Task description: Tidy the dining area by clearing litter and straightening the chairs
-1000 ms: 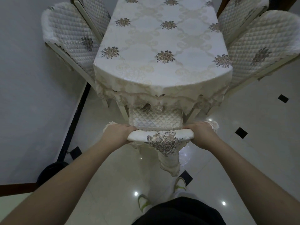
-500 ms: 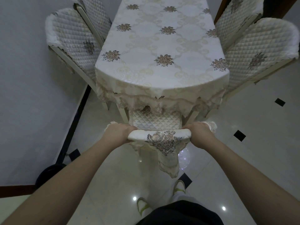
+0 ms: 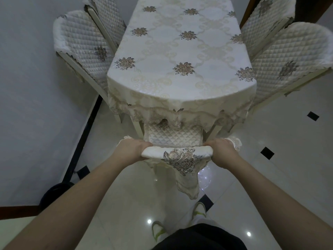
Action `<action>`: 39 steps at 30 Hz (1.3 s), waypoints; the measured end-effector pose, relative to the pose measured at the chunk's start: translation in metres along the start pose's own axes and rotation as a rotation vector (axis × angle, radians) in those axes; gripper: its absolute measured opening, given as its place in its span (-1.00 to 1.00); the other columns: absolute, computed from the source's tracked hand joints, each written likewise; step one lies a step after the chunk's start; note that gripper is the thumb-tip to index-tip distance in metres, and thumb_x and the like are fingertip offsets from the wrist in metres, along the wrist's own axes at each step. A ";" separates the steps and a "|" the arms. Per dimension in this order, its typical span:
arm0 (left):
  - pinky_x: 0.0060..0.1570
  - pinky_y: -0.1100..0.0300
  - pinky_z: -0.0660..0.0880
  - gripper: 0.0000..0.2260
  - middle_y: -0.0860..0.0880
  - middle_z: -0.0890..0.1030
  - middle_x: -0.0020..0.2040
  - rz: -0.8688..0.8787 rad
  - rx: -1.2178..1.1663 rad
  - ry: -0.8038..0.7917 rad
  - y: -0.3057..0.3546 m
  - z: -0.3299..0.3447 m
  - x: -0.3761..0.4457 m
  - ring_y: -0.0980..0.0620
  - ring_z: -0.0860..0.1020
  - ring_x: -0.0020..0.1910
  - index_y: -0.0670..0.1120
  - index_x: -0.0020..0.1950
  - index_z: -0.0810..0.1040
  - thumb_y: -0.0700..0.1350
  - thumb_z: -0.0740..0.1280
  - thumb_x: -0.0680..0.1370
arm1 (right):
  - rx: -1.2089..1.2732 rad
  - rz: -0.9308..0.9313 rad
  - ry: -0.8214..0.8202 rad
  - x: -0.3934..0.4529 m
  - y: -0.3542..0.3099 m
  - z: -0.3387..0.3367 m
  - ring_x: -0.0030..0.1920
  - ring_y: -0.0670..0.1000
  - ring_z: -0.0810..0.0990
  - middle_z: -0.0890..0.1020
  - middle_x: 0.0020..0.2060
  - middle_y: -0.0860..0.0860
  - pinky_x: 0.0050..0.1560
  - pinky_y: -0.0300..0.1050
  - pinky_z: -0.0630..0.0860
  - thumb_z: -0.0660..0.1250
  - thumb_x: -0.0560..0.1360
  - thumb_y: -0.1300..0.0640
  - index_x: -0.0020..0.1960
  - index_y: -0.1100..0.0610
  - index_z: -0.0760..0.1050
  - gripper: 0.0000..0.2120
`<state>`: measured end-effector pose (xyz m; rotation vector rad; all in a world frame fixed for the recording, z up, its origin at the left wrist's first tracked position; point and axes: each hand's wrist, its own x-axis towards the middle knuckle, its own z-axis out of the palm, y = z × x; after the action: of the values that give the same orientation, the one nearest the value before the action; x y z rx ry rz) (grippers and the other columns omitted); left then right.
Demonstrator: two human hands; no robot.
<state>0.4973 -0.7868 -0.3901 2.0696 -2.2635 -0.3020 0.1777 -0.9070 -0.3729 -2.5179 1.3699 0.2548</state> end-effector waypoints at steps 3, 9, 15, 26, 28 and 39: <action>-0.37 0.14 0.53 -0.68 0.07 0.65 -0.25 0.022 0.041 0.048 0.001 0.001 -0.001 -0.02 0.63 -0.29 0.09 -0.10 0.62 0.07 0.57 0.21 | 0.014 0.001 0.007 -0.001 0.001 0.001 -0.02 0.01 0.56 0.62 -0.06 -0.11 -0.15 -0.16 0.25 0.34 0.33 0.17 0.08 -0.18 0.56 -0.61; -0.21 0.10 0.48 -0.64 0.04 0.66 -0.10 0.026 -0.040 0.009 0.003 -0.002 -0.001 -0.05 0.62 -0.13 0.05 0.06 0.60 0.01 0.52 0.29 | 0.024 -0.005 -0.019 -0.005 0.001 -0.002 0.06 0.03 0.49 0.55 0.03 -0.09 -0.06 -0.14 0.24 0.37 0.37 0.14 0.15 -0.17 0.50 -0.61; -0.08 0.12 0.43 -0.64 0.07 0.61 0.05 -0.066 -0.015 -0.189 0.013 -0.016 0.001 0.02 0.56 0.02 0.09 0.18 0.50 0.05 0.43 0.41 | 0.023 -0.007 -0.063 -0.011 -0.004 -0.014 0.12 0.05 0.46 0.52 0.09 -0.05 0.08 -0.06 0.33 0.35 0.41 0.15 0.20 -0.14 0.48 -0.60; 0.27 -0.14 0.36 -0.28 -0.14 0.42 0.37 -0.197 0.097 0.185 0.048 0.012 -0.054 -0.17 0.39 0.35 -0.09 0.45 0.28 0.07 0.44 0.36 | 0.108 0.147 0.029 -0.068 -0.058 -0.006 0.52 0.10 -0.03 0.06 0.53 0.04 0.45 0.11 0.03 0.24 0.51 0.07 0.53 0.06 -0.02 -0.31; 0.35 -0.16 0.28 -0.21 -0.17 0.29 0.48 -0.160 0.062 0.209 0.052 0.020 -0.070 -0.19 0.26 0.45 -0.09 0.54 0.12 0.11 0.37 0.41 | 0.114 0.151 0.093 -0.080 -0.071 0.008 0.53 0.09 -0.15 -0.08 0.55 0.04 0.45 0.08 0.05 0.24 0.52 0.05 0.55 0.08 -0.15 -0.24; 0.45 -0.01 0.03 -0.31 0.00 0.12 0.56 -0.102 -0.084 0.039 0.061 -0.027 -0.093 0.00 0.08 0.53 0.06 0.55 0.09 0.39 -0.18 0.52 | 0.230 0.183 0.202 -0.124 -0.079 -0.006 0.52 0.04 0.05 0.11 0.53 0.02 0.47 0.04 0.10 0.18 0.54 0.13 0.54 0.05 0.07 -0.39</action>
<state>0.4517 -0.6921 -0.3446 2.1329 -2.0901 -0.3525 0.1778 -0.7693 -0.3211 -2.2813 1.6068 -0.1218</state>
